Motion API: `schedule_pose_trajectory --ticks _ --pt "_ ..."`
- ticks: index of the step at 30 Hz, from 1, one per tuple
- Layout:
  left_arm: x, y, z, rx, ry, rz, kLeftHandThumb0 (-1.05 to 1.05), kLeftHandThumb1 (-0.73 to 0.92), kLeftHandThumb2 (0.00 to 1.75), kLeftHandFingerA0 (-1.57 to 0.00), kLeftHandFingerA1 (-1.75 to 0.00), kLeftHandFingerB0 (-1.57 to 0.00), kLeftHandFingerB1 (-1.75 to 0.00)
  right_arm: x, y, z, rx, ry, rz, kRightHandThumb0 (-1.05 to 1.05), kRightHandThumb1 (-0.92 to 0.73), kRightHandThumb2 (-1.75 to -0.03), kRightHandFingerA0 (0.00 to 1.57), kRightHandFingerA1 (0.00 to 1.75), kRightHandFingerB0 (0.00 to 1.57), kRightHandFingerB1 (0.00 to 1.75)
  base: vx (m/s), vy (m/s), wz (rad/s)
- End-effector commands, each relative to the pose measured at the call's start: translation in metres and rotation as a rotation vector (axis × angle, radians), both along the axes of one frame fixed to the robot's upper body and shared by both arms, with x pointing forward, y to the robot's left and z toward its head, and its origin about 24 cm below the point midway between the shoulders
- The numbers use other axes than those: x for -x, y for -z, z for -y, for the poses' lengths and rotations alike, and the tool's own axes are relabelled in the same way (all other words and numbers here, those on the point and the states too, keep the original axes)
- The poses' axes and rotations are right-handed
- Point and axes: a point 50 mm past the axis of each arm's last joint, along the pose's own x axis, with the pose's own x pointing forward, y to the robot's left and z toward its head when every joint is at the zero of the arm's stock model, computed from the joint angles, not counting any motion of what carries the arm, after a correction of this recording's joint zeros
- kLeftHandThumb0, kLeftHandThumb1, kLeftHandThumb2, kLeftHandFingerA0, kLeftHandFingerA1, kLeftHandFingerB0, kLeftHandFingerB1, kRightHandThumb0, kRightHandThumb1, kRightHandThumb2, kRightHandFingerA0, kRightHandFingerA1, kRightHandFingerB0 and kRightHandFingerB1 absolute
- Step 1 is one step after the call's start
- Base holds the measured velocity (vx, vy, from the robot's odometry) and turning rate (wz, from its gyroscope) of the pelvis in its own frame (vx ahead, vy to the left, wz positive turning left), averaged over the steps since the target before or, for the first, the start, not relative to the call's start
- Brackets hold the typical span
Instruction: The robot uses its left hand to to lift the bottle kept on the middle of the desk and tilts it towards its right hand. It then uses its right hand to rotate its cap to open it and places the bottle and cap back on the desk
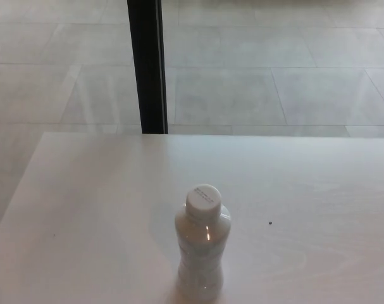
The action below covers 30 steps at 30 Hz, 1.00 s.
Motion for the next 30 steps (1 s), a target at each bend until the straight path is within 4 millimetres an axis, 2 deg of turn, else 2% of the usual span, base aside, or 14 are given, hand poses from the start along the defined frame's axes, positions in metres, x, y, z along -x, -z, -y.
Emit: schedule_pose_trajectory --ticks 1,4,6,7,11,15,17,18,23,24,25,26,27,30 --pt "-0.014 -0.017 -0.024 -0.022 -0.176 0.235 -0.69 0.6 0.58 -0.39 -0.53 -0.31 -0.38 -0.009 -0.023 0.031 -0.035 0.193 0.21 -0.74 -0.54 -0.89 0.07 0.55 0.04 0.28 0.0 0.0 0.0" --pt "-0.032 -0.034 -0.035 -0.008 -0.127 0.369 -0.4 0.29 0.94 -0.03 -0.54 0.0 -0.5 -0.026 -0.047 0.047 0.01 0.209 0.298 -0.89 -0.61 -0.99 0.01 0.37 0.0 0.14 0.0 0.0 0.0" --pt "-0.045 -0.045 -0.043 0.002 -0.058 0.436 -0.85 0.68 0.61 0.0 -0.19 -0.12 -0.31 -0.038 -0.062 0.055 0.011 0.197 0.39 -0.88 -0.62 -1.01 0.0 0.26 0.0 0.2 0.0 0.0 0.0" --pt "-0.054 -0.054 -0.049 -0.008 -0.004 0.465 -0.89 0.55 0.98 -0.03 -0.08 -0.11 -0.32 -0.047 -0.072 0.06 0.026 0.209 0.443 -0.91 -0.65 -1.02 0.0 0.22 0.0 0.18 0.0 0.0 0.0" --pt "-0.088 -0.084 -0.068 -0.024 -0.007 0.633 -0.96 0.56 0.96 0.0 -0.01 -0.07 0.0 -0.073 -0.104 0.071 0.1 0.122 0.547 -1.05 -0.74 -1.08 0.0 0.11 0.0 0.07 0.0 0.0 0.0" --pt "-0.111 -0.108 -0.077 -0.033 -0.016 0.784 -0.95 0.58 0.96 0.0 0.0 -0.13 -0.06 -0.093 -0.126 0.068 0.144 0.066 0.623 -1.05 -0.75 -1.11 0.0 0.11 0.0 0.08 0.0 0.0 0.0" --pt "-0.122 -0.117 -0.077 -0.035 0.016 0.841 -0.86 0.7 0.61 0.0 -0.11 -0.02 -0.3 -0.101 -0.137 0.067 0.159 0.037 0.666 -1.04 -0.77 -1.11 0.0 0.1 0.0 0.06 0.0 0.0 0.0" --pt "-0.152 -0.146 -0.08 -0.047 0.059 1.001 -0.94 0.59 0.98 0.0 -0.05 -0.08 -0.19 -0.117 -0.153 0.057 0.192 -0.025 0.764 -0.95 -0.68 -1.11 0.04 0.28 0.03 0.18 0.0 0.0 0.0" --pt "-0.198 -0.192 -0.06 0.019 0.102 1.187 -0.85 0.65 0.6 0.0 -0.52 -0.16 -0.49 -0.159 -0.196 0.019 0.194 -0.252 0.902 -0.88 -0.74 -1.12 0.0 0.17 0.0 0.15 0.0 0.0 0.0" --pt "-0.204 -0.198 -0.055 0.018 0.168 1.211 -0.84 0.51 0.95 0.0 -0.41 -0.09 -0.52 -0.164 -0.2 0.014 0.207 -0.286 0.901 -0.78 -0.89 -0.66 0.0 0.26 0.0 0.18 0.0 0.0 0.0" --pt "-0.206 -0.201 -0.053 0.018 0.195 1.221 -0.84 0.51 0.95 0.0 -0.41 -0.09 -0.52 -0.165 -0.201 0.011 0.211 -0.3 0.9 -0.78 -0.89 -0.66 0.0 0.26 0.0 0.18 0.0 0.0 0.0" --pt "-0.216 -0.211 -0.044 0.003 0.272 1.232 -0.96 0.65 0.61 0.0 -0.68 -0.15 -0.59 -0.173 -0.208 -0.001 0.229 -0.401 0.922 -0.78 -0.91 -0.68 0.0 0.2 0.0 0.07 0.0 0.0 0.0" --pt "-0.234 -0.223 -0.027 0.02 0.349 1.297 -0.94 0.53 0.94 -0.01 -0.56 -0.13 -0.56 -0.186 -0.217 -0.027 0.246 -0.511 0.969 -0.86 -0.73 -1.1 0.0 0.24 0.0 0.12 0.0 0.0 0.0" --pt "-0.254 -0.231 0.004 0.095 0.512 1.33 -0.82 0.5 0.95 0.0 -0.41 -0.05 -0.43 -0.2 -0.226 -0.066 0.288 -0.632 1.0 -0.78 -0.74 -1.11 0.01 0.36 0.0 0.17 0.0 0.0 0.0"
